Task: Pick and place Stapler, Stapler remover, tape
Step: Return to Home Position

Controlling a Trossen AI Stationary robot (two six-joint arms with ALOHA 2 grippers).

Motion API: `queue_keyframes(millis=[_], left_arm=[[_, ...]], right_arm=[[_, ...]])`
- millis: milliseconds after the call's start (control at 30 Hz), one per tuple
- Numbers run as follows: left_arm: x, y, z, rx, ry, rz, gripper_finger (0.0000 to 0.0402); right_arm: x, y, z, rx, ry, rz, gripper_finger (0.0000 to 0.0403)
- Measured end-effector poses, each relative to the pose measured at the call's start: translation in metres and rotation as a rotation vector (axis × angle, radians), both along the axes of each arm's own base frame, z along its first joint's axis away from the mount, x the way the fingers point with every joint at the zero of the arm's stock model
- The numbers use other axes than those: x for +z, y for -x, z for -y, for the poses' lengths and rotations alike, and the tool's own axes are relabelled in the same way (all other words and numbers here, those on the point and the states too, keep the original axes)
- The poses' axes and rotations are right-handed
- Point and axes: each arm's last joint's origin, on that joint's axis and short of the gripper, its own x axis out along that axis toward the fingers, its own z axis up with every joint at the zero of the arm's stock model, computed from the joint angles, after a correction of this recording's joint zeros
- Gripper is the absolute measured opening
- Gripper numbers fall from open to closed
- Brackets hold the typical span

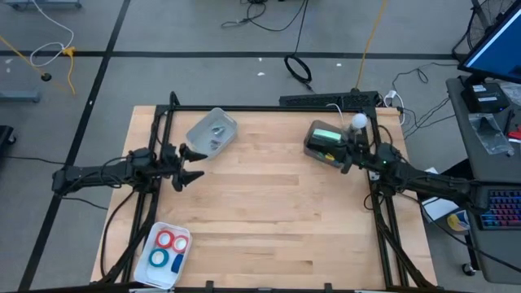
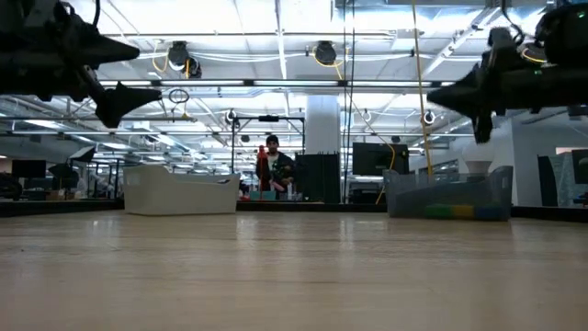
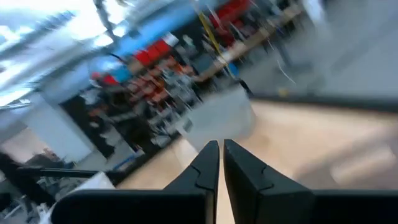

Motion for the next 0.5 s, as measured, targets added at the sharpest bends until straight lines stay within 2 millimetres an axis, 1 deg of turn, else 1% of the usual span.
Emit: queue_keyframes(millis=[133,233,300,400,500], left_arm=[[0.001,0.000,0.003,-0.082,-0.036,0.007,0.0365],[-0.002,0.000,0.005,-0.137,-0.071,-0.022,0.0365],[-0.006,0.000,0.005,-0.144,-0.066,-0.065,0.0365],[-0.009,0.000,0.005,-0.137,-0.059,-0.097,0.0365],[-0.010,0.000,0.004,-0.119,-0.084,-0.104,0.0365]], right_arm=[[0.011,0.000,-0.004,0.106,0.185,0.065,0.0013],[0.013,0.000,-0.007,0.210,0.303,0.062,0.0013],[0.011,-0.001,-0.008,0.256,0.329,0.039,0.0013],[0.007,-0.001,-0.008,0.259,0.303,-0.003,0.0012],[0.005,-0.002,-0.008,0.257,0.322,-0.023,0.0012]])
